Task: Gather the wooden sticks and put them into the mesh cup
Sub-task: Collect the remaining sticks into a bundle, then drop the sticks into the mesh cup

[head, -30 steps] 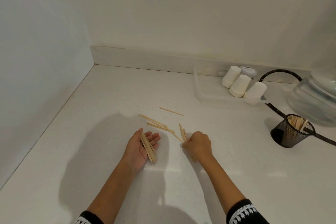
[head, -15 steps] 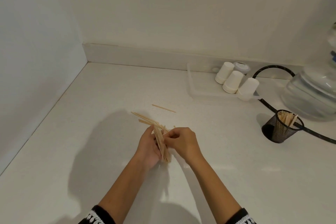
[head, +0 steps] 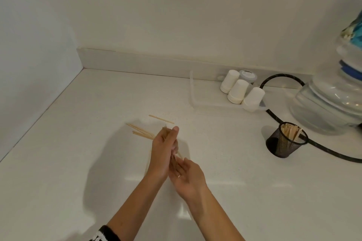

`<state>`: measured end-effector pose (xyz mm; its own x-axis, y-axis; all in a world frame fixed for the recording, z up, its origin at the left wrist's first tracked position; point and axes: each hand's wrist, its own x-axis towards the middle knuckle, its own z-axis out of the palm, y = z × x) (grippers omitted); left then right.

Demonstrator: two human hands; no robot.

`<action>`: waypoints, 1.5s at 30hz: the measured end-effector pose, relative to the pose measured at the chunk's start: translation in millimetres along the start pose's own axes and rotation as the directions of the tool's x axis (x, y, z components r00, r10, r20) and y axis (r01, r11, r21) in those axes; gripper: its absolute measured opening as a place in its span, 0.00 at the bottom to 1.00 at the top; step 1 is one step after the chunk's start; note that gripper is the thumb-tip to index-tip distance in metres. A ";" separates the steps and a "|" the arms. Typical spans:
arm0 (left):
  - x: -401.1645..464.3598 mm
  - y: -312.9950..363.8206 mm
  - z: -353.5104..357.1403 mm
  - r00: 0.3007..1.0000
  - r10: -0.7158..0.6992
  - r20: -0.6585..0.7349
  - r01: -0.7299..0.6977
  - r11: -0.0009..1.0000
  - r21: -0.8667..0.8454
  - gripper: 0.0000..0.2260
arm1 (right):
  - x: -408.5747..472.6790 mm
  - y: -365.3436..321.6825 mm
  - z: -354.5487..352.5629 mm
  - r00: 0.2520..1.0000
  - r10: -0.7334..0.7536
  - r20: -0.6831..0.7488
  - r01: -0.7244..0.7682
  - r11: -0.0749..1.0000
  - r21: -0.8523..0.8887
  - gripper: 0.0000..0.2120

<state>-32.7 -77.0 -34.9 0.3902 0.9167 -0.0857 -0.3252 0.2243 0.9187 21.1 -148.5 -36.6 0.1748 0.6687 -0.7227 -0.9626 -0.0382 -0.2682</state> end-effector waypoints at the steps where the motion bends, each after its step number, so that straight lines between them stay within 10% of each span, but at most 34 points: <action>1: -3.6 -2.2 4.9 0.999 0.041 0.025 -0.041 0.999 0.027 0.16 | -2.1 -2.6 0.3 1.000 -0.024 0.019 0.024 0.999 0.034 0.15; 13: -1.1 -32.3 51.2 0.995 0.066 -0.077 -0.055 0.989 0.137 0.23 | -17.5 -52.8 -21.5 0.992 -0.115 0.055 0.118 0.992 -0.055 0.11; 20: 9.0 -43.8 73.9 0.988 0.021 -0.150 -0.015 0.999 0.044 0.27 | -16.4 -84.6 -45.9 0.943 -0.292 0.157 0.331 0.854 -0.402 0.07; 26: 16.2 -55.3 99.3 1.000 0.005 0.012 -0.004 0.996 -0.086 0.23 | -21.6 -136.2 -57.2 0.779 -0.571 0.260 0.586 0.514 -0.627 0.06; 30: 25.3 -74.6 110.8 0.992 0.031 0.121 -0.061 0.964 0.259 0.25 | -38.2 -213.4 -56.6 0.584 -0.731 0.353 0.677 0.199 -0.708 0.07; 34: 37.9 -104.1 107.3 0.978 0.105 0.181 -0.209 0.510 0.834 0.21 | -76.2 -295.5 -51.4 0.370 -0.757 0.539 0.499 -0.327 -0.802 0.07; 38: 40.7 -130.4 108.6 0.969 0.067 0.237 -0.237 -0.013 0.971 0.23 | -111.5 -353.3 -45.0 0.398 -0.626 0.671 0.166 -0.670 -0.724 0.08; 45: 41.2 -139.3 104.8 0.960 0.106 0.260 -0.251 -0.085 0.964 0.23 | -82.1 -377.4 -43.7 0.760 -0.480 0.437 -0.268 -0.845 -0.462 0.11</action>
<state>119.0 -105.1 -126.0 0.5638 0.8179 0.1151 0.7601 -0.5683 0.3152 379.1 -221.5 96.1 0.5045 0.8517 -0.1422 0.8626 -0.4900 0.1254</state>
